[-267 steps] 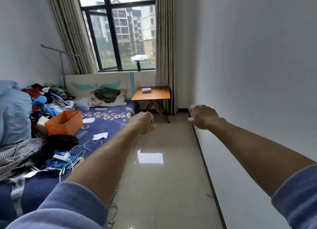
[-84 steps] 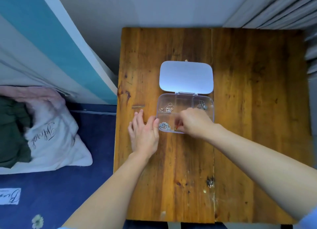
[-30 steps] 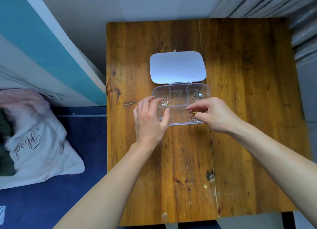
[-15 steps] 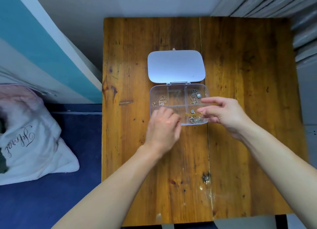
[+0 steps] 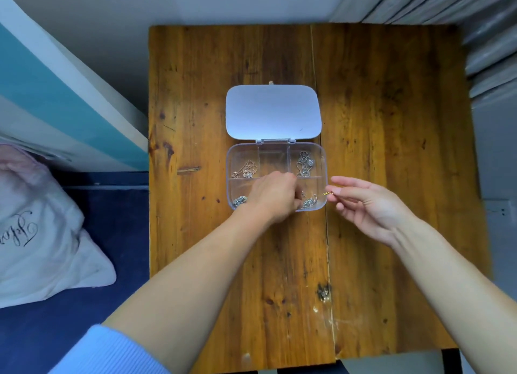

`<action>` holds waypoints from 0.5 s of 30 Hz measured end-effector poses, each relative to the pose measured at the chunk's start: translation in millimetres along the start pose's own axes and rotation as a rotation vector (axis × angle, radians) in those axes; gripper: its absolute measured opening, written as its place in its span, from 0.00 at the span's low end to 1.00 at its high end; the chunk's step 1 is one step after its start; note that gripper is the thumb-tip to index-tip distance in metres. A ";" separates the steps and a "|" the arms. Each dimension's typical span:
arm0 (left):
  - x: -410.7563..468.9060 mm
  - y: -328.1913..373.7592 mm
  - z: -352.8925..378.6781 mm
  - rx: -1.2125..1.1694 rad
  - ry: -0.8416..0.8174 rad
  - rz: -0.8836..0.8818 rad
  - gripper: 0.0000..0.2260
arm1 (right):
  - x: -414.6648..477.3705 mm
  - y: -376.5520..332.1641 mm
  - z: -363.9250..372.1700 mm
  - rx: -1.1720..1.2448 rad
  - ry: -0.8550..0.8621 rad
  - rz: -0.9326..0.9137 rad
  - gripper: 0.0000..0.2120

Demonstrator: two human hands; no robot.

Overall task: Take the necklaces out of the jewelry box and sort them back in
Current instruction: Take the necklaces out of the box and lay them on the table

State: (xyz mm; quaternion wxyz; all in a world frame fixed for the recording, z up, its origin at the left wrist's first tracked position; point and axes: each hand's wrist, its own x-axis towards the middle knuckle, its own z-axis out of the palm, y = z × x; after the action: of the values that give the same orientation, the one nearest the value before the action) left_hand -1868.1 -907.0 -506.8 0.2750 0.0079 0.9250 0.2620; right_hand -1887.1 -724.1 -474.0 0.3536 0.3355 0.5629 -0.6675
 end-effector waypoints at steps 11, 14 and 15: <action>-31.5 -11.7 -27.4 -0.950 0.046 -0.137 0.09 | -3.5 5.4 -5.1 -0.186 0.113 -0.180 0.04; -41.0 -17.4 -35.1 -1.337 0.021 -0.148 0.18 | -10.0 1.9 6.7 -0.174 0.060 -0.220 0.04; -44.1 -19.3 -36.6 -1.455 -0.004 -0.138 0.20 | -12.7 0.0 11.3 -0.166 0.039 -0.232 0.04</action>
State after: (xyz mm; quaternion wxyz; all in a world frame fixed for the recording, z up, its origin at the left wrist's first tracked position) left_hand -1847.0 -948.3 -468.0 0.2284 -0.2346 0.5147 0.7924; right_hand -1880.9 -734.1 -461.7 0.2898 0.2508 0.6578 -0.6484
